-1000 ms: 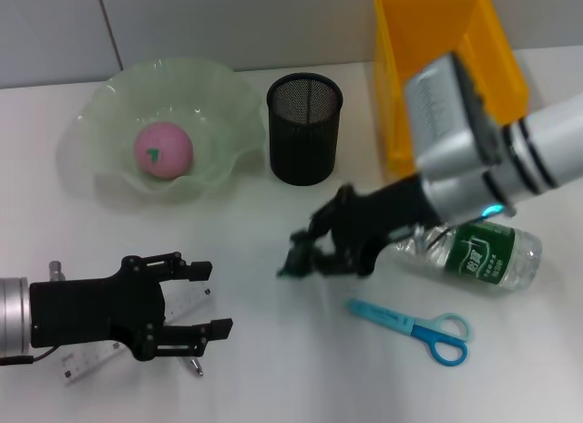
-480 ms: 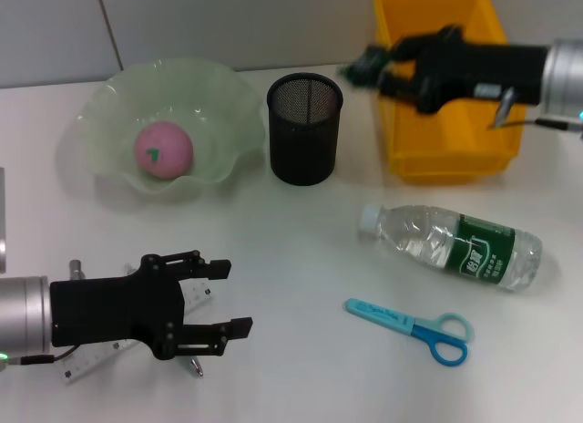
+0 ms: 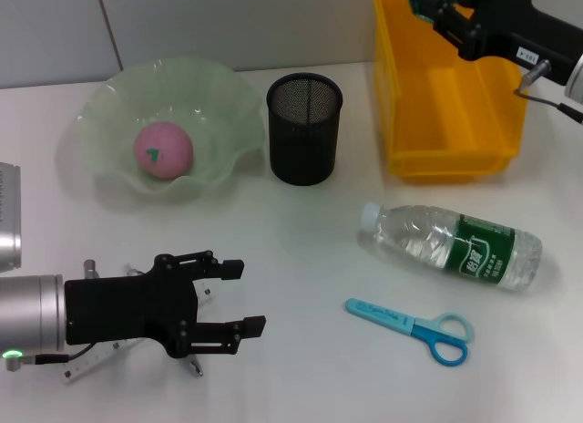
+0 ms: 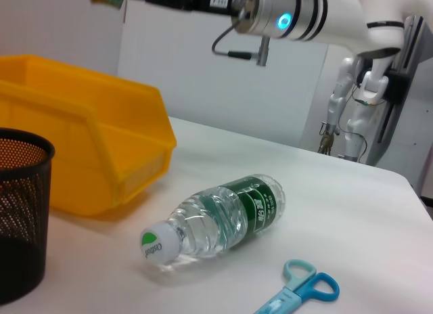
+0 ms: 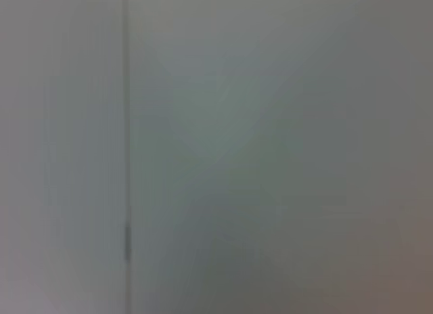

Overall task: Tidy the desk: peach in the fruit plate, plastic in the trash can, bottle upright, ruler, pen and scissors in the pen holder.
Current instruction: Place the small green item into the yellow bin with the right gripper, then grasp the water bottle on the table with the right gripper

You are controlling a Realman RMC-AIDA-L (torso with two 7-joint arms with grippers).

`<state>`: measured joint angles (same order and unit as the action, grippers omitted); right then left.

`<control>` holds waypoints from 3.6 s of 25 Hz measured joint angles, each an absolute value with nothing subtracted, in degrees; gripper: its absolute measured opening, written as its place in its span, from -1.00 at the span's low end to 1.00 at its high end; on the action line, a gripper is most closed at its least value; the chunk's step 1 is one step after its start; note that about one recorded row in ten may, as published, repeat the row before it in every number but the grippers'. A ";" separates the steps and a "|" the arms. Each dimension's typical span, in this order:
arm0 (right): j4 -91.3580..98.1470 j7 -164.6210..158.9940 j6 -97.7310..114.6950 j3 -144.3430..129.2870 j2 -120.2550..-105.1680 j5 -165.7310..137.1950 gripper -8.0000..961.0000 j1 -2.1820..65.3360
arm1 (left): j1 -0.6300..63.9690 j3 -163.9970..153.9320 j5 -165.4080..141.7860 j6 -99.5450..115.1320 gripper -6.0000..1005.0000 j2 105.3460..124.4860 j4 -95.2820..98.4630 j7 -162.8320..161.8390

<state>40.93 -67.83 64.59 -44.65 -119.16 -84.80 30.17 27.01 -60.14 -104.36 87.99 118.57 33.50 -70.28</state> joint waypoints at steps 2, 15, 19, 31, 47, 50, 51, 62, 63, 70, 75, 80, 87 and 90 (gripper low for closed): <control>39.83 -67.01 62.30 -44.45 -119.33 -84.70 -0.44 30.16 | 27.01 -60.18 -104.35 87.98 0.62 118.57 33.46 -70.45; 35.56 -65.44 54.85 -43.94 -119.30 -84.46 -0.43 30.18 | 26.99 -60.21 -104.32 87.97 0.62 118.32 32.61 -70.55; 34.82 -65.58 53.94 -43.95 -119.13 -84.46 -0.42 30.41 | 27.23 -59.95 -104.30 87.45 0.62 118.53 32.61 -70.25; 34.96 -65.58 53.85 -44.03 -119.18 -84.46 0.30 30.08 | 27.50 -60.26 -104.30 87.16 0.62 118.59 31.93 -70.53; 33.91 -69.07 66.51 -43.97 -118.86 -73.56 0.54 28.13 | 27.64 -59.83 -104.33 87.18 0.62 118.58 30.68 -69.95; 34.95 -74.00 74.55 -44.45 -118.04 -74.04 0.54 27.05 | 27.64 -59.77 -104.33 87.22 0.62 118.57 30.68 -69.94; 35.18 -75.63 77.17 -44.64 -117.58 -74.42 0.54 26.77 | 27.63 -59.76 -104.32 87.30 0.62 118.56 30.70 -69.93; 37.59 -84.52 96.08 -44.38 -114.05 -85.86 0.54 26.70 | 27.59 -59.88 -104.32 87.69 0.61 118.48 30.86 -69.88; 38.00 -84.70 96.77 -44.53 -114.05 -87.37 0.54 26.80 | 27.59 -59.89 -104.33 87.70 0.61 118.48 30.88 -69.88; 38.94 -84.91 99.46 -44.79 -114.05 -97.82 0.54 28.28 | 27.62 -59.82 -104.32 87.72 0.61 118.37 31.00 -69.87; 39.18 -84.93 100.08 -44.85 -114.08 -103.11 0.54 28.84 | 27.65 -59.91 -104.33 87.72 0.61 118.31 31.11 -69.87; 39.26 -84.95 100.22 -44.92 -114.16 -106.05 0.54 29.03 | 27.68 -59.82 -104.32 87.72 0.61 118.30 31.12 -69.87; 39.74 -85.29 100.38 -45.97 -114.29 -111.59 0.54 29.62 | 27.69 -59.76 -104.33 87.71 0.61 118.22 31.13 -70.03; 39.99 -85.45 100.44 -46.39 -114.38 -114.27 0.54 29.92 | 27.69 -59.76 -104.32 87.72 0.61 118.16 31.20 -70.25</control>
